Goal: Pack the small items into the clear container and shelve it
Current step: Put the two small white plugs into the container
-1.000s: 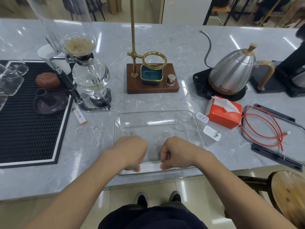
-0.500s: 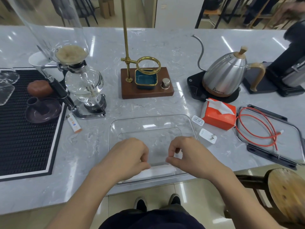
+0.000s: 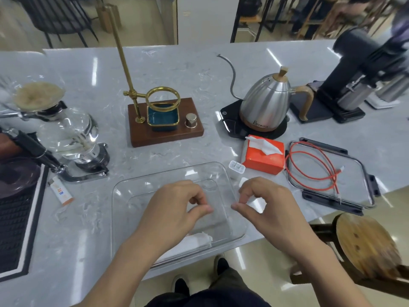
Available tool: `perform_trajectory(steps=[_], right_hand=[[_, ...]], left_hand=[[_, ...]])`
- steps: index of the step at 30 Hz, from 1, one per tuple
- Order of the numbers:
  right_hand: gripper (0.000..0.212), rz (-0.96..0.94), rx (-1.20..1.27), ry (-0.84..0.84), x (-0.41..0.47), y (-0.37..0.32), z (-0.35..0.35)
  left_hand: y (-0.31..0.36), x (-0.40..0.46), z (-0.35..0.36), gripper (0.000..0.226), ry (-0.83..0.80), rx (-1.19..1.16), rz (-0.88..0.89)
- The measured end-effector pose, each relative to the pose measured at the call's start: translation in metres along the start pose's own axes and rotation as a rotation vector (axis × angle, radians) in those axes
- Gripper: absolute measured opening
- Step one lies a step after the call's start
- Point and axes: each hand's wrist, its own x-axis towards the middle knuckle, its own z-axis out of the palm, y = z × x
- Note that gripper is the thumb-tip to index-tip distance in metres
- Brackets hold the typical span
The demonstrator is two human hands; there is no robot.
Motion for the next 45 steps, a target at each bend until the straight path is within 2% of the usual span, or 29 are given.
perform_trajectory(steps=[6,12,22,33,41,45], right_hand=[[0.025,0.062,-0.016,0.158,0.002,0.033,-0.020],[0.022,0.108,0.038,0.161,0.005,0.054,-0.030],[0.027,0.121,0.053,0.118,0.011,0.089,-0.026],[0.020,0.077,0.035,0.016,0.020,0.108,-0.016],[0.032,0.090,0.019,-0.059,0.024,0.110,-0.010],[0.035,0.093,-0.003,-0.101,0.026,0.112,-0.007]], left_hand=[[0.020,0.017,0.015,0.018,0.113,0.002,0.015],[0.031,0.033,0.029,0.019,0.161,0.014,0.015],[0.048,0.060,0.050,0.019,0.061,0.083,0.033],[0.064,0.091,0.070,0.016,-0.066,0.319,0.122],[0.064,0.105,0.077,0.033,-0.246,0.544,0.124],[0.063,0.110,0.082,0.031,-0.273,0.616,0.134]])
